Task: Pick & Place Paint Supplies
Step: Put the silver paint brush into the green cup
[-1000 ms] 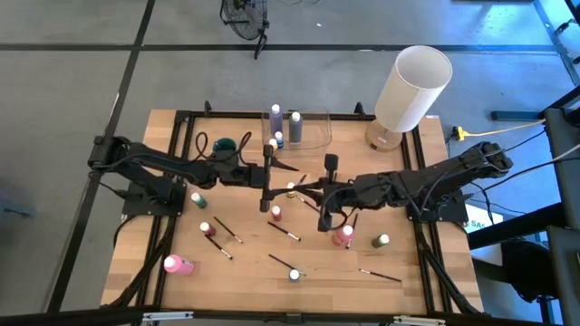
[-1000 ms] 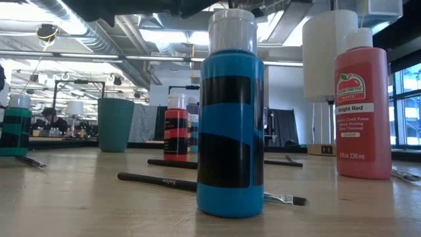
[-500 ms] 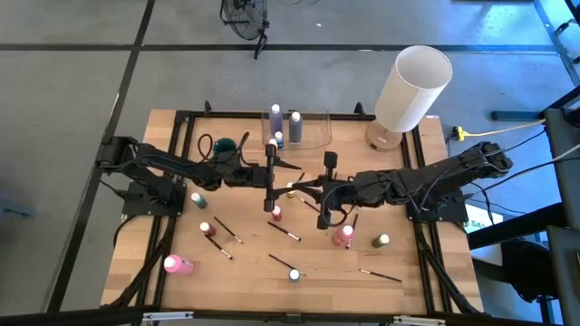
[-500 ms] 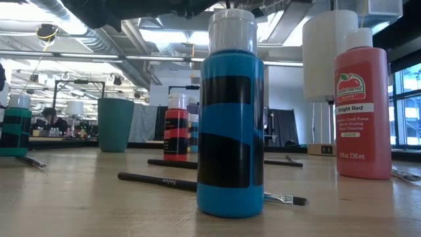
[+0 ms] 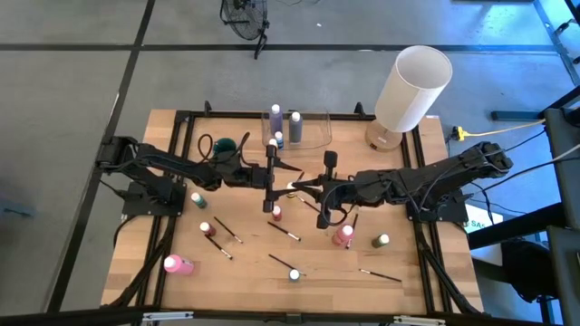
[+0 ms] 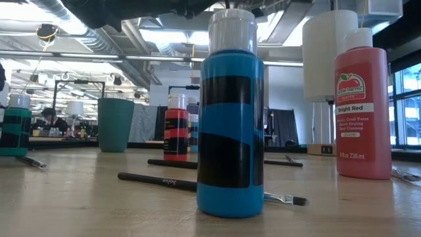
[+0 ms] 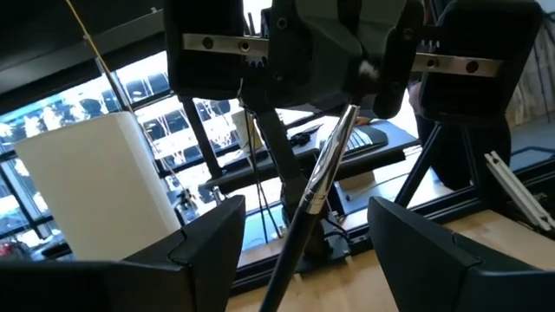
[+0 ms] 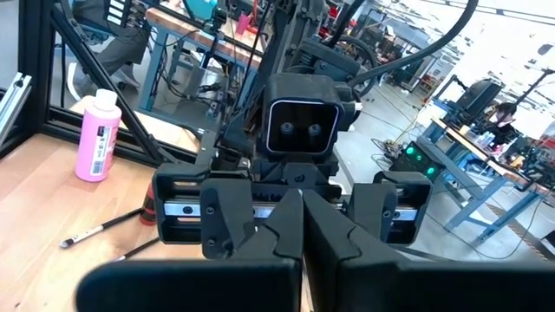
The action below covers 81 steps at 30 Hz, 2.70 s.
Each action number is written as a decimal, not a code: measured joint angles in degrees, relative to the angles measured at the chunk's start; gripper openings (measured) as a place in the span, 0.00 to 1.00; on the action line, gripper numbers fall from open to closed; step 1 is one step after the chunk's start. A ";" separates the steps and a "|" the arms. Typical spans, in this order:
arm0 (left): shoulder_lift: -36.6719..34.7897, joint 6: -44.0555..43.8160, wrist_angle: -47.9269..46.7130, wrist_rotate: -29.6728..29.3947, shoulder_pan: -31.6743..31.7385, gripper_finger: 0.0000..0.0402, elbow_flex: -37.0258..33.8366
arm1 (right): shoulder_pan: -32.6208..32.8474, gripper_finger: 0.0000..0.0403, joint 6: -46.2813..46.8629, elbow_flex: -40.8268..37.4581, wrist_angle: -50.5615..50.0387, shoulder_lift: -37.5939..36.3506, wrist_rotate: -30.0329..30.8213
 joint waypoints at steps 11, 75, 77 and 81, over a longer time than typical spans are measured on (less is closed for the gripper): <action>1.38 0.12 -0.03 -0.36 0.00 0.54 0.00 | 0.01 0.00 0.56 0.00 -0.16 0.00 -1.46; -11.14 2.84 -13.55 -9.84 -0.31 0.05 0.07 | 19.48 0.62 -7.11 -0.09 -6.09 2.54 54.12; -13.99 2.90 -16.40 -11.98 -0.35 0.05 0.07 | 22.56 0.62 -4.99 -0.07 -8.58 2.50 59.76; -20.34 2.90 -23.64 -17.14 -0.33 0.05 0.07 | 29.27 0.62 1.93 -0.16 -18.23 2.49 63.42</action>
